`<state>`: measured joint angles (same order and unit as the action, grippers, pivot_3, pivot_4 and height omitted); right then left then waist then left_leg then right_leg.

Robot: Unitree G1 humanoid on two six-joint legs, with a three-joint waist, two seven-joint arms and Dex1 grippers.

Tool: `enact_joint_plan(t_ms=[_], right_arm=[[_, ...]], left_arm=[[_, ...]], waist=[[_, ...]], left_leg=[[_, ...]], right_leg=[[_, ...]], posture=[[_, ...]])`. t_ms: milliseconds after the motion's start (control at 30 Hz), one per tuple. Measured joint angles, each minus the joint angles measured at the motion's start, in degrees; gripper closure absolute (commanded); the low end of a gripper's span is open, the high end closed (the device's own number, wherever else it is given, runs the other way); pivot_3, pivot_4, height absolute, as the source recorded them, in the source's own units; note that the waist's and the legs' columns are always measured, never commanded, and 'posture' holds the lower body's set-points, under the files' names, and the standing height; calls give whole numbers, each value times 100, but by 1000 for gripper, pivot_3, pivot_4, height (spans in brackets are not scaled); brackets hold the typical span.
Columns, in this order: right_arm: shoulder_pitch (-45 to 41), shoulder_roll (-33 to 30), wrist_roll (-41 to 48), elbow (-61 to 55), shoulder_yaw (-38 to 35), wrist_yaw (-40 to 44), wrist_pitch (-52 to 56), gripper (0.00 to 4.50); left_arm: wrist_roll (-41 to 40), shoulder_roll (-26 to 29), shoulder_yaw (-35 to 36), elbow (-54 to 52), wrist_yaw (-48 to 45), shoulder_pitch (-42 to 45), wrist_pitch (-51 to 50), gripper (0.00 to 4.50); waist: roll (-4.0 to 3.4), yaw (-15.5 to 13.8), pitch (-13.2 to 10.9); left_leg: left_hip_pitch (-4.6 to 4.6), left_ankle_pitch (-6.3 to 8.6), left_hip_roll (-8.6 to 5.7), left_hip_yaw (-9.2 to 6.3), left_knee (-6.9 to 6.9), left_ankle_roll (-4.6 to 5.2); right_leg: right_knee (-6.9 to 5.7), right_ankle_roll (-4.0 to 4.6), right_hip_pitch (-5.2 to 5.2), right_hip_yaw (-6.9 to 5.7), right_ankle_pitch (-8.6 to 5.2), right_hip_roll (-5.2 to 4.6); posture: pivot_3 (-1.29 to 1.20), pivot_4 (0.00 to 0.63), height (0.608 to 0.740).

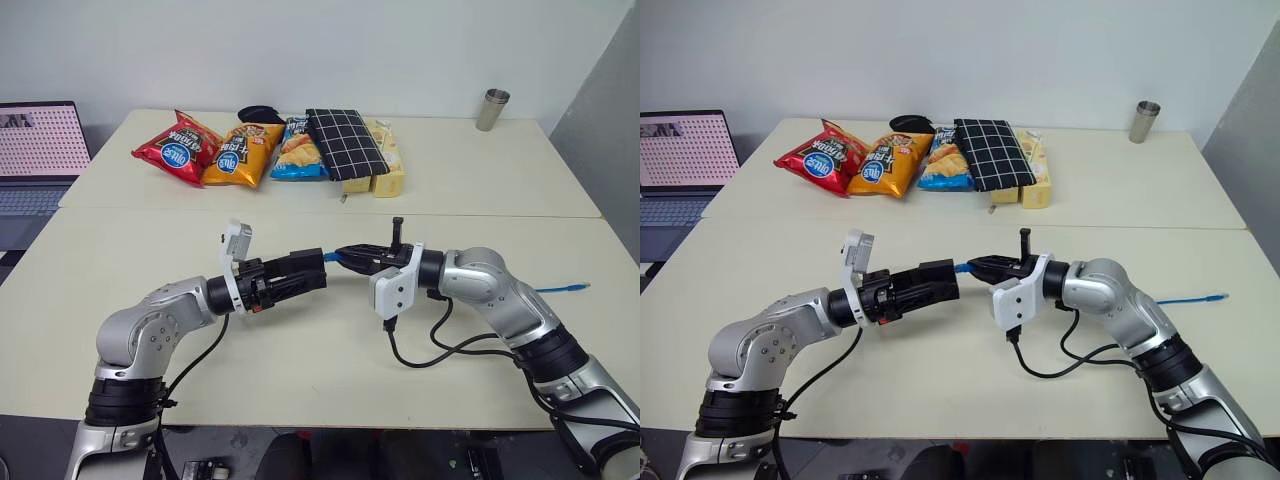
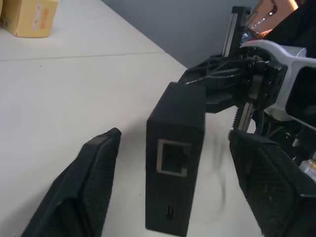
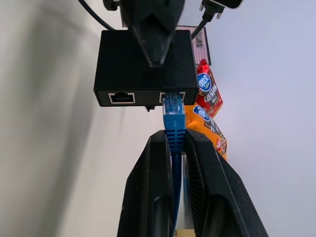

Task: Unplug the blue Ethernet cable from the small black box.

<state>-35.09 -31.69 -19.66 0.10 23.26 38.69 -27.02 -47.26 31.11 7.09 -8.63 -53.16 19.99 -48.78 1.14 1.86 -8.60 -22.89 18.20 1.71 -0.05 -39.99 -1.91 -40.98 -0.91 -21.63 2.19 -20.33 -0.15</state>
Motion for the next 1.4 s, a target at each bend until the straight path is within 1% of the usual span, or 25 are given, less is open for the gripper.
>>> enact_joint_plan(t_ms=[100, 133, 267, 300, 367, 500, 567, 600, 633, 667, 700, 800, 900, 967, 1033, 1100, 1233, 1400], right_arm=[[0, 0, -11, 6, -3, -35, -32, 4374], [0, 0, -14, 10, -6, -44, -45, 4375], [0, 0, -118, 57, -11, -162, -232, 4375], [0, 0, -144, 81, -11, -183, -276, 4375], [0, 4, -156, 108, -11, -215, -308, 4382], [0, -7, -184, 145, -16, -270, -393, 4387], [0, -45, -199, 146, -16, -258, -430, 3687], [0, -54, -199, 146, -16, -252, -440, 3687], [0, -58, -199, 141, -14, -248, -503, 3218], [15, -127, -91, 50, -12, -48, -435, 3236], [20, -162, -7, 1, -12, 44, -378, 2931], [155, -319, 763, -470, -76, 645, 323, 2212], [475, -445, 1976, -1221, -361, 1182, 1773, 2203], [678, -547, 2928, -1721, -625, 1377, 3081, 2203], [778, -594, 3904, -2126, -941, 1370, 4396, 2203], [800, -563, 4599, -2342, -1169, 1277, 5356, 2203], [893, -377, 5389, -2459, -1308, 1039, 6580, 2203], [872, -253, 5961, -2475, -1455, 906, 7308, 2203]], left_arm=[[-49, 40, 1, 0, -25, 0, -82, 2366], [-62, 54, 2, 1, -30, 0, -87, 2511], [-94, 225, -1, 55, -224, 2, -119, 3287], [-94, 247, -8, 111, -272, 18, -119, 3615], [-94, 249, -15, 144, -300, 38, -119, 3725], [-73, 270, -48, 242, -401, 114, -116, 3723], [-19, 270, -95, 268, -448, 144, -91, 3723], [-10, 271, -107, 275, -455, 153, -83, 3723], [15, 271, -137, 302, -464, 189, -78, 3723], [89, 276, -214, 361, -524, 226, -13, 3723], [126, 278, -245, 384, -544, 233, 28, 3723], [367, 301, -433, 466, -755, 326, 279, 3723], [590, 318, -625, 474, -1000, 392, 549, 3723], [729, 363, -781, 479, -1210, 435, 721, 3723], [845, 434, -918, 483, -1471, 462, 872, 3723], [918, 449, -1033, 481, -1701, 528, 1001, 3723], [965, 452, -1144, 474, -1984, 610, 1189, 3723], [974, 452, -1145, 474, -2077, 675, 1241, 3723]], waist=[[0, 0, 0], [0, 0, 0], [0, 0, 0], [0, -2, 0], [0, -4, 0], [0, 0, 0], [0, -1, 0], [0, -3, 0], [0, -1, 0], [0, -4, 0], [0, -5, 0], [0, -10, 0], [0, -17, 0], [0, -18, 0], [0, -17, 0], [0, -17, 0], [0, -16, -1], [0, -14, -1]], left_leg=[[0, 0, 0, 0, 0, 0], [0, 0, 0, 0, 0, 0], [0, 0, 0, -1, 0, 0], [0, 0, 0, 0, 0, 0], [0, 0, 0, 0, 0, 0], [0, 0, 0, 0, 0, 0], [0, 0, 0, 0, 0, 0], [0, 0, 0, 0, 0, 0], [0, 0, 0, 0, 0, 0], [0, 0, -1, 0, 0, 0], [0, 0, -1, 0, 0, 0], [-1, 0, -1, -1, 0, 0], [-1, 0, 0, -4, 0, 0], [0, 0, 0, -5, -1, 0], [0, 0, 0, -6, 0, 0], [1, 0, 0, -8, 0, 1], [-2, 1, -3, -7, 1, 2], [-2, 2, -3, -7, 1, 3]], right_leg=[[0, 0, 0, 0, 0, 0], [0, 0, 0, 0, 0, 0], [0, 0, 0, -1, 0, 0], [0, 0, 0, 0, 0, 0], [1, 0, 0, 0, 0, 0], [0, 0, 0, 0, 0, 0], [0, 0, 0, -1, 0, 0], [0, 0, 0, 0, 0, 0], [0, 0, 0, 0, 0, 0], [1, 0, 0, -1, 0, 0], [1, 0, 0, 0, 0, 0], [2, 0, 1, -1, 0, -1], [5, 0, 5, -2, 0, -1], [5, 0, 7, -3, 0, -1], [5, 0, 8, -3, 0, -1], [5, 0, 9, -5, 0, 0], [8, 0, 8, -2, 0, 0], [9, 0, 8, -3, 0, 0]], posture=[[0, 150, 740], [0, 150, 740], [0, 150, 740], [0, 150, 740], [0, 150, 740], [0, 150, 740], [0, 150, 740], [0, 150, 740], [0, 150, 740], [0, 150, 740], [0, 150, 740], [0, 150, 740], [0, 150, 740], [0, 150, 740], [0, 150, 740], [0, 150, 740], [0, 150, 740], [0, 150, 740]])
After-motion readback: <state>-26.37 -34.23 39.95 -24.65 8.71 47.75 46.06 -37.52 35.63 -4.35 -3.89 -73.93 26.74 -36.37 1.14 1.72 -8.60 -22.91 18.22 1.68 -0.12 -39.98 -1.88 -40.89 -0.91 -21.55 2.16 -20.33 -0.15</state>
